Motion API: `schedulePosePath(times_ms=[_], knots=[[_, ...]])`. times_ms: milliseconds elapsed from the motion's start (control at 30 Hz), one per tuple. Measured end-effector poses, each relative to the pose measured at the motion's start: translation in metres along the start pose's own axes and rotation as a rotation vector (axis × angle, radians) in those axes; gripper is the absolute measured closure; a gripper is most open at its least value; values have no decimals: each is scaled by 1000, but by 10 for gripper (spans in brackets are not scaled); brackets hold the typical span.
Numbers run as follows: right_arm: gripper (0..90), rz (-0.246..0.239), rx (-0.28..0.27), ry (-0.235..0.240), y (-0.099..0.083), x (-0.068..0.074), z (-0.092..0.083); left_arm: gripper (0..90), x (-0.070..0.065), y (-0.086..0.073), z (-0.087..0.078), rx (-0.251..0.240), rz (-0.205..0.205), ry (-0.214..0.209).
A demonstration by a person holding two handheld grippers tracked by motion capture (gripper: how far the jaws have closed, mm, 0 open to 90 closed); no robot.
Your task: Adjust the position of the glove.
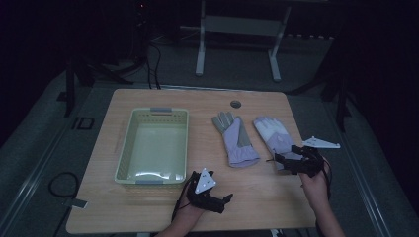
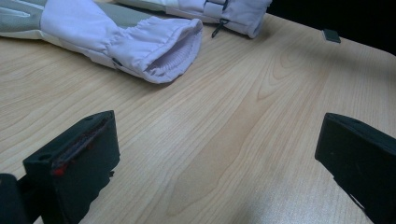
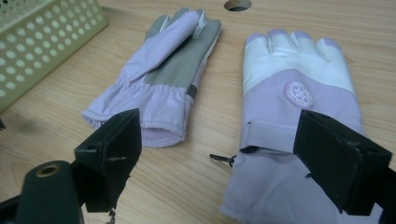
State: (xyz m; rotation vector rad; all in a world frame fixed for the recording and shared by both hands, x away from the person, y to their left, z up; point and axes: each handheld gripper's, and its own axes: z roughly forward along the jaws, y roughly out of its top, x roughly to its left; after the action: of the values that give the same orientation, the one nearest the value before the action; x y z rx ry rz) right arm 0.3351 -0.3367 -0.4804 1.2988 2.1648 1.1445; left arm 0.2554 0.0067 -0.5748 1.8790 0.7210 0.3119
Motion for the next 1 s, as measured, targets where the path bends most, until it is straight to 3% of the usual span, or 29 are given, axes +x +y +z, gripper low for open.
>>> schedulePosePath(times_ms=[133, 200, 300, 633, 1000], knots=[[130, -16, 13, -38, 6, 5, 8, 1, 0, 0, 0, 1, -1, -1], [124, -10, 13, -15, 9, 6, 12, 1, 0, 0, 0, 1, -2, -1], [118, -16, 9, -33, 12, 9, 18, 1, 0, 0, 0, 1, -3, -1], [131, -48, 13, -6, 25, 25, 37, 1, 0, 0, 0, 0, 0, -5], [149, -39, 3, 27, 35, 34, 68, 1, 0, 0, 0, -1, -3, -9]])
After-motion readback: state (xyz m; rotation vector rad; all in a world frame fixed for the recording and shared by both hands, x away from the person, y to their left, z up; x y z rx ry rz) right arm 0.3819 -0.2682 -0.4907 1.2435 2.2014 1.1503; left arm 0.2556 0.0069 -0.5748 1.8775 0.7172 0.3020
